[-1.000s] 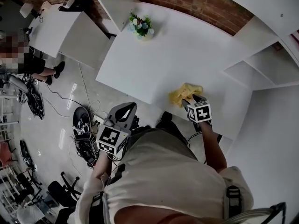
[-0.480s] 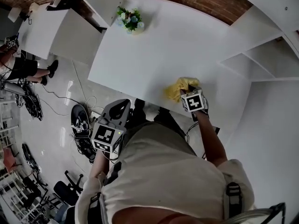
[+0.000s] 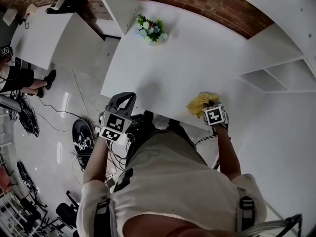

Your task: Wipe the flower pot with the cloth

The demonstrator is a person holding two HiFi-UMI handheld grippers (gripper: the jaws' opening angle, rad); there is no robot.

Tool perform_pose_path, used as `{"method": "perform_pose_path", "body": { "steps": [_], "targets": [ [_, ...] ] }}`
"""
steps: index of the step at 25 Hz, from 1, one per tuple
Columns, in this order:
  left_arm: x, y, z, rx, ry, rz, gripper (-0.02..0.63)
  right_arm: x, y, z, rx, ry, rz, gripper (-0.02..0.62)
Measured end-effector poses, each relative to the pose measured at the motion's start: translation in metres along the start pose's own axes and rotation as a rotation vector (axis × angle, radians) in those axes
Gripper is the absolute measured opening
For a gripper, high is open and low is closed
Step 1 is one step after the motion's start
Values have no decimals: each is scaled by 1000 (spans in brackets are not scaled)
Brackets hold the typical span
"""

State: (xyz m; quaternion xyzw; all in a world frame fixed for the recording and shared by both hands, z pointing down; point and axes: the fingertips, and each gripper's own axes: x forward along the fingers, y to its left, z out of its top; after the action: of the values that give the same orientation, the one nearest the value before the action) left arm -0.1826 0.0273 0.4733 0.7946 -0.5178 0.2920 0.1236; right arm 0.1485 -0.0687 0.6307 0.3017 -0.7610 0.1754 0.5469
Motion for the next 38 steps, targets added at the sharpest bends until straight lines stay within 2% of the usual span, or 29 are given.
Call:
{"method": "perform_pose_path", "body": {
  "steps": [2, 6, 10, 11, 12, 15, 19, 22, 25, 31, 35, 38],
  "targets": [
    [13, 27, -15, 19, 14, -9, 20, -4, 8, 2, 75, -9, 13, 66],
    [43, 72, -20, 60, -21, -44, 20, -26, 41, 35, 226, -124, 106, 63],
    [89, 101, -11, 141, -45, -124, 28, -48, 76, 72, 278, -219, 167, 63],
    [101, 106, -8, 167, -41, -144, 107, -52, 85, 80, 277, -235, 179, 63],
    [114, 110, -6, 194, -32, -164, 153, -57, 93, 87, 276, -251, 193, 63],
    [151, 121, -3, 318, 14, -217, 242, -70, 116, 105, 276, -296, 244, 63],
    [191, 132, -2, 554, 81, -223, 255, -82, 136, 116, 250, -308, 275, 63],
    [213, 137, 1, 648, 93, -214, 268, -85, 146, 117, 251, -304, 294, 63],
    [230, 142, 9, 672, 81, -187, 285, -85, 153, 116, 263, -292, 318, 63],
    [246, 144, 27, 626, 60, -179, 301, -85, 147, 108, 287, -279, 310, 63],
    [255, 137, 28, 650, 108, -223, 302, -86, 141, 109, 288, -275, 316, 63],
    [258, 136, 27, 634, 109, -209, 302, -87, 141, 109, 289, -275, 330, 64]
  ]
}}
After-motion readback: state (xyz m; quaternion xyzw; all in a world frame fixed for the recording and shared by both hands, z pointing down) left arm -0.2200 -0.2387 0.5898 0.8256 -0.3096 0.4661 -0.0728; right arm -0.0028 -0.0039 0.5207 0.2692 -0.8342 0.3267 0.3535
